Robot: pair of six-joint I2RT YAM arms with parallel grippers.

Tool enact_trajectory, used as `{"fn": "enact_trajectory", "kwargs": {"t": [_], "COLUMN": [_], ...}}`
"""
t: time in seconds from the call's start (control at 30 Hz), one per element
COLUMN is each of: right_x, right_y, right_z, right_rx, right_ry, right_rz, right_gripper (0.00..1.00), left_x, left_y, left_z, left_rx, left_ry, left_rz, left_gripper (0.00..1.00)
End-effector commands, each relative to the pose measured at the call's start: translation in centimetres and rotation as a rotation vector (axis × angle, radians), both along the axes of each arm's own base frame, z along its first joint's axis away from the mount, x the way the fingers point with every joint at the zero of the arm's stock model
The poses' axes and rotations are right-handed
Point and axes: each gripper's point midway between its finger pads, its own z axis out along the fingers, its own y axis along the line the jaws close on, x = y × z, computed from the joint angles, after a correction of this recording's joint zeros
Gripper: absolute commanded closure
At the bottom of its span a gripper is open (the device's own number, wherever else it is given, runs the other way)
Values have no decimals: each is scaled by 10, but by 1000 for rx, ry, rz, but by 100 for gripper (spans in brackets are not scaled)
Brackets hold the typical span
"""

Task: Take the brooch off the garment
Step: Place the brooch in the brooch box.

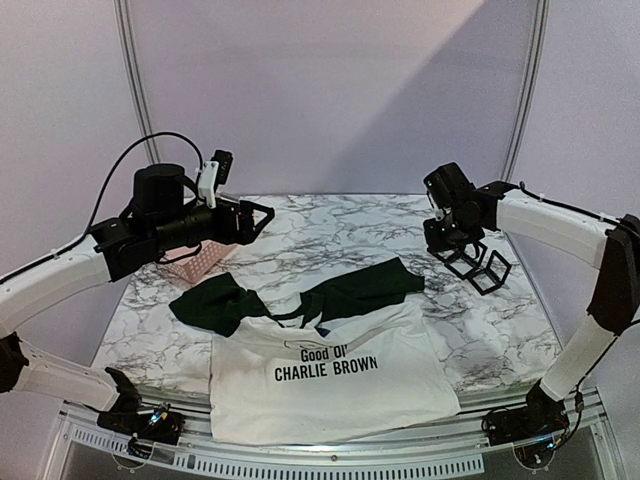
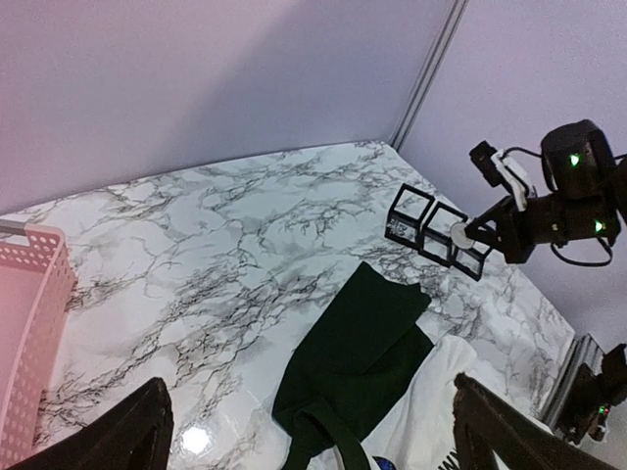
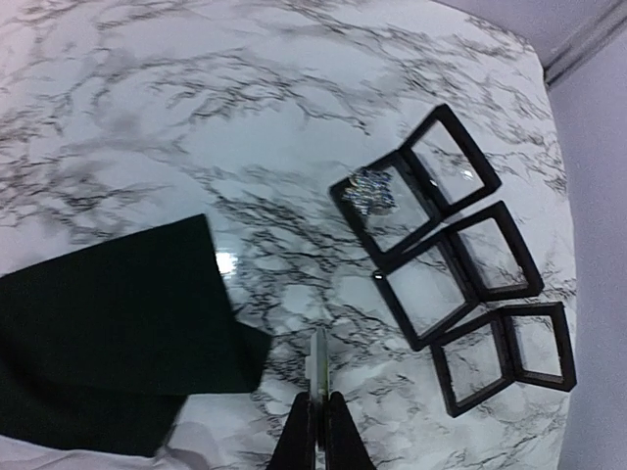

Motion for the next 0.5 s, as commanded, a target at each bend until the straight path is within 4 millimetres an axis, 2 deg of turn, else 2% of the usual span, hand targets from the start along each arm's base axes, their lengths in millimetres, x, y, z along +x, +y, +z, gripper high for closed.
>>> {"fn": "enact_trajectory", "kwargs": {"t": [0.0, 0.23, 0.47], "right_x": [16, 39, 56], "right_y": [-44, -81, -110], "right_z": [-20, -55, -76], "right_rx": [-137, -230, -372], "right_ry": [16, 69, 74], "right_rz": [-84, -151, -218], "right_gripper": [100, 100, 100], "left_x": [4, 2, 3], "left_y": [1, -3, -4], "left_z": [-5, -5, -9], "left_rx": [-4, -8, -5], "left_ry": [42, 46, 59], "left_rz": [11, -16, -16], "left_gripper": [0, 0, 1]}}
